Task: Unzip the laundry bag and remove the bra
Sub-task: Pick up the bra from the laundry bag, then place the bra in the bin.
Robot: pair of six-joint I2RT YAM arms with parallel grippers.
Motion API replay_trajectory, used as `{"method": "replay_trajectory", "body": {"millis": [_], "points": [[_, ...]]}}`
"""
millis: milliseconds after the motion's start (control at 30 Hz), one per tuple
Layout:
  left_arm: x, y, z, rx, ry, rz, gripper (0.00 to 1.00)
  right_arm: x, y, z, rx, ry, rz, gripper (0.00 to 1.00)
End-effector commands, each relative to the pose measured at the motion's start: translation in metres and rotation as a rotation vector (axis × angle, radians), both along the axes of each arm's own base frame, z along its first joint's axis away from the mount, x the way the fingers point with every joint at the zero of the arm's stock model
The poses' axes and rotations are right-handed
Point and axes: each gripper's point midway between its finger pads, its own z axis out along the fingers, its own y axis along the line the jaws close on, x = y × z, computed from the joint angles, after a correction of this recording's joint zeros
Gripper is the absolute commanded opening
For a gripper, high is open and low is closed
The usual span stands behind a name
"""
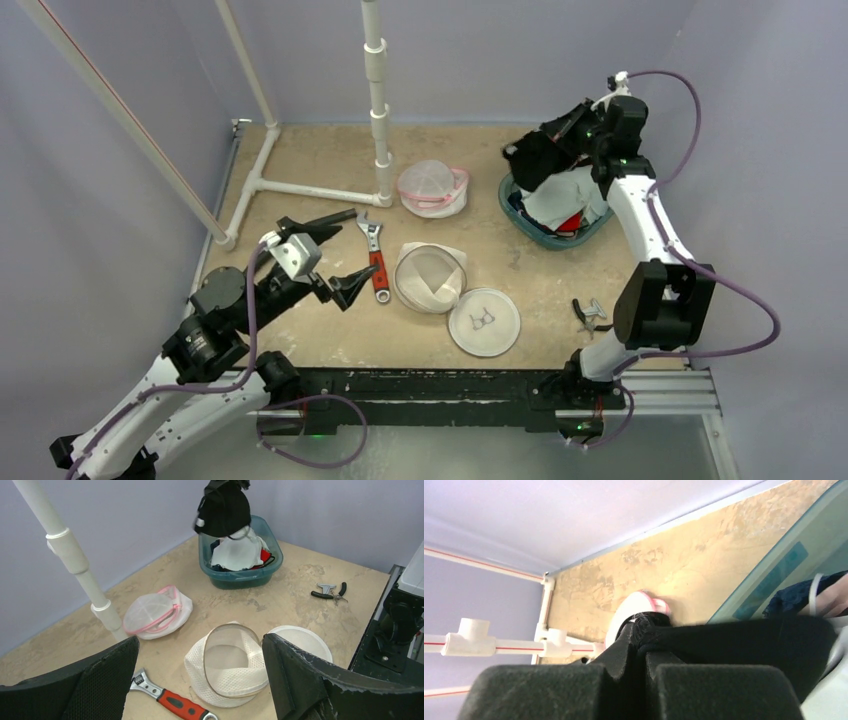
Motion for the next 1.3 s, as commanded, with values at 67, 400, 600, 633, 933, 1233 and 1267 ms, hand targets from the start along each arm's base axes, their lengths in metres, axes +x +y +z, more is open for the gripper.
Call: {"method": "replay_trajectory", "body": {"millis": [67,400,600,633,933,1233,1267], "points": [[-0.004,-0.012,0.001,-0.077,0.02,-0.049,0.91,-0.004,0.003,0.055,-0.053,-0.168,0.013,0.0],[-0.007,-0.017,-0.014,-0.069,0.049,-0.075,0.92,-0.004,0.014,0.082,-0.044,-0.297,0.091,0.0],[-0.007,-0.023,-0.025,-0.082,0.085,-0.094,0.92,0.005,0.003,0.097,-0.081,-0.325,0.056,0.0],[-0.007,-0.024,-0.026,-0.083,0.092,-0.1,0.92,0.006,-0.002,0.085,-0.078,-0.302,0.04,0.0],[-0.01,-0.027,-0.027,-0.095,0.133,-0.112,0.92,0.009,-0.033,-0.003,-0.062,-0.163,-0.013,0.0],[-0.014,-0.029,-0.027,-0.108,0.156,-0.13,0.93,0.041,-0.05,0.006,-0.095,-0.16,-0.016,0.0],[-0.014,-0.029,-0.028,-0.108,0.157,-0.131,0.93,0.042,-0.051,-0.005,-0.095,-0.137,-0.017,0.0]]}}
